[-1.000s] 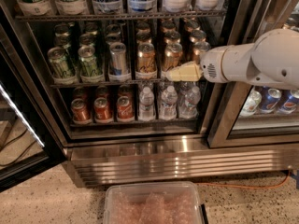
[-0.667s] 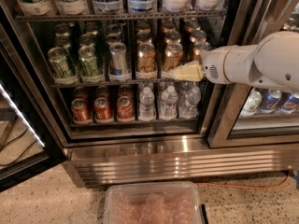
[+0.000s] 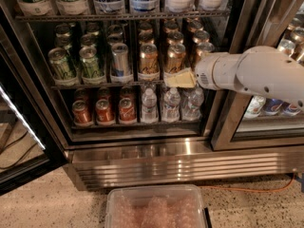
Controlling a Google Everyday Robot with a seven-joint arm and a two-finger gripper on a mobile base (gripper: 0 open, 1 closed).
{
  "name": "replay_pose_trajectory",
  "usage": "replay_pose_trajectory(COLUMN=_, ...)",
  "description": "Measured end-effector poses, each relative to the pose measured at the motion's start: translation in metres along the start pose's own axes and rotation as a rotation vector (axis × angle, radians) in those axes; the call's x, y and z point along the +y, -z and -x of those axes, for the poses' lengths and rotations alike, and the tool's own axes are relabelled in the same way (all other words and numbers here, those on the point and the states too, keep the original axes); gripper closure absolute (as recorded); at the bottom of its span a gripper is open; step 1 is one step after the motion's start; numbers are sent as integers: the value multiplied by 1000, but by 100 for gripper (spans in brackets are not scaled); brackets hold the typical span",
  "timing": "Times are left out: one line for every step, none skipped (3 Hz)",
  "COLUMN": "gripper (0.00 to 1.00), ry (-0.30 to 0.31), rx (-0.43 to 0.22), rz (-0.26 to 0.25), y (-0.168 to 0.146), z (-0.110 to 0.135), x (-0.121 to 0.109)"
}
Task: Pick orange can from middle shelf of fridge
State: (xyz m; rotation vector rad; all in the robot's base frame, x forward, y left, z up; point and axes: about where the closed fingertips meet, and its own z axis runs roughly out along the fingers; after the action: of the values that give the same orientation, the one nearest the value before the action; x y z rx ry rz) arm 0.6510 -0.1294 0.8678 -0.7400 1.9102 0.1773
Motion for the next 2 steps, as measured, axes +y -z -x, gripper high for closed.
replay_pose_trajectory(gripper=19, ry=27, rx=8, rz=-30, y=-24, z=-7, x=-5)
replay_pose_trajectory(gripper=20, ry=41, rx=17, rz=-44, y=-45, z=-12, x=-7)
